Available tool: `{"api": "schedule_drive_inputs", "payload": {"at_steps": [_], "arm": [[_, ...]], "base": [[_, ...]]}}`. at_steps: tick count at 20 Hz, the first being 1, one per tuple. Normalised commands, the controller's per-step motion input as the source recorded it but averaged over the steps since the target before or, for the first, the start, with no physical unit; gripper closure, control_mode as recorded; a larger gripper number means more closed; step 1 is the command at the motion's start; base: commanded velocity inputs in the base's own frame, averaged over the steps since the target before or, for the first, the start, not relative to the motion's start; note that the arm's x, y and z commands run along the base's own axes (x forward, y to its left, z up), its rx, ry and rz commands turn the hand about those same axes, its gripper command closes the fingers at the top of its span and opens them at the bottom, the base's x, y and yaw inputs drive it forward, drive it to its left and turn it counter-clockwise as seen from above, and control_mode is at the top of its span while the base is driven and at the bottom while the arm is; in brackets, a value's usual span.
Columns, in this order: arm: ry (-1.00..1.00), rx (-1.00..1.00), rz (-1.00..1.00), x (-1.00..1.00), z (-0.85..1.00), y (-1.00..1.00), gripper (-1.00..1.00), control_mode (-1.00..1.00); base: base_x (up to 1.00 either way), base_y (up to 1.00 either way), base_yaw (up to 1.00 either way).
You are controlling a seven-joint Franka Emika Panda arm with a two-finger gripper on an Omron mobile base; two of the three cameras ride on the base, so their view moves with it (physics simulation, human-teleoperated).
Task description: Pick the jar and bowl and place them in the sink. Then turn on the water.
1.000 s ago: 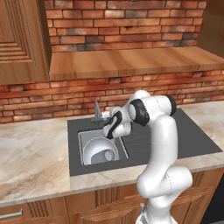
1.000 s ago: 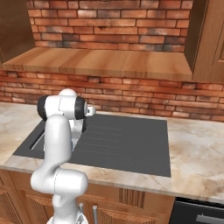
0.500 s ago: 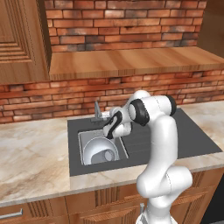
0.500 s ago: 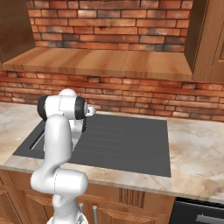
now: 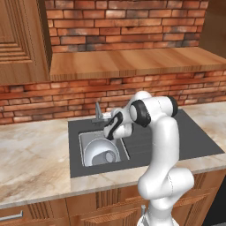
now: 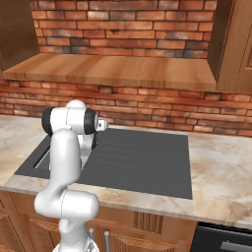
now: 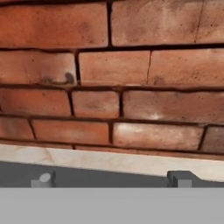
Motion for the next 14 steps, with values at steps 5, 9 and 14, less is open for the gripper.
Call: {"api": "schedule_drive_inputs", "payload": {"at_steps": [5,9,14], "arm": [[0.00,0.00,-0.04,0.10,0.00,-0.71,-1.00,-1.00],[0.00,0.00,-0.03,0.13,0.00,-0.73,-1.00,-1.00],[0.00,0.00,-0.01,0.17,0.00,-0.80,-1.00,-1.00]], "base": [[0.00,0.00,0.00],[0.00,0.00,0.00],[0.00,0.00,0.00]]}}
